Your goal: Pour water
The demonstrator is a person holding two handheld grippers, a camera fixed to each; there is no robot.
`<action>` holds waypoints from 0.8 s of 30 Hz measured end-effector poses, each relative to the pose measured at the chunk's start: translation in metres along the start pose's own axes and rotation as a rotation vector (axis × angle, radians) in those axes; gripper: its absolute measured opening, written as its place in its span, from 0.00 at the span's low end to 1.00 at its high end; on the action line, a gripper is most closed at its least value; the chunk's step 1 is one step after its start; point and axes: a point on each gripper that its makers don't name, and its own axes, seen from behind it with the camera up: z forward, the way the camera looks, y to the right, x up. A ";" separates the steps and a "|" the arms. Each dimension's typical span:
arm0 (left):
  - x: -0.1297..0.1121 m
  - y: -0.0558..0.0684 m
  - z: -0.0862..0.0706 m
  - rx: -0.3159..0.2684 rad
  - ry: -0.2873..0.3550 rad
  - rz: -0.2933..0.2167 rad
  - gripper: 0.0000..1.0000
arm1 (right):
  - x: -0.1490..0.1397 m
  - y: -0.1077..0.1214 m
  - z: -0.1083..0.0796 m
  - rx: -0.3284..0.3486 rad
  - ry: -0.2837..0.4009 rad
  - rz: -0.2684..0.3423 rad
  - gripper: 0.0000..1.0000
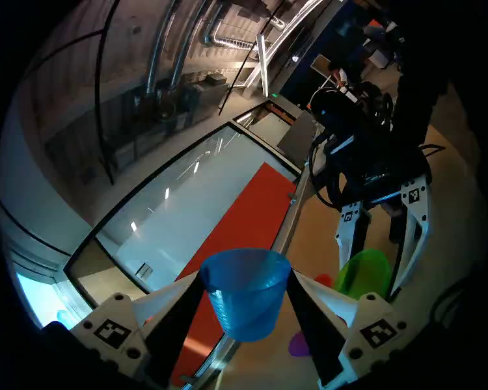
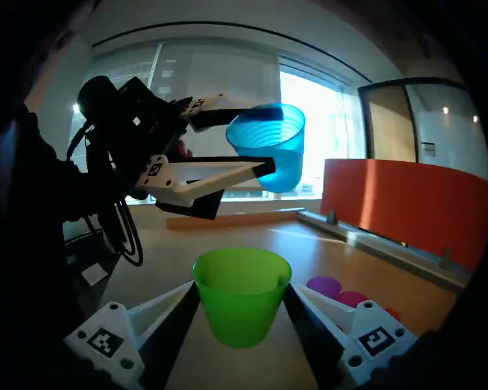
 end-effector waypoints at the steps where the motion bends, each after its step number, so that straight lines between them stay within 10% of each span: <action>1: 0.000 0.000 0.000 0.001 0.000 0.000 0.86 | 0.000 0.000 0.000 0.000 0.000 0.000 0.89; 24: 0.002 0.000 -0.002 0.001 0.001 0.037 0.86 | 0.003 0.000 0.000 -0.003 0.010 -0.005 0.88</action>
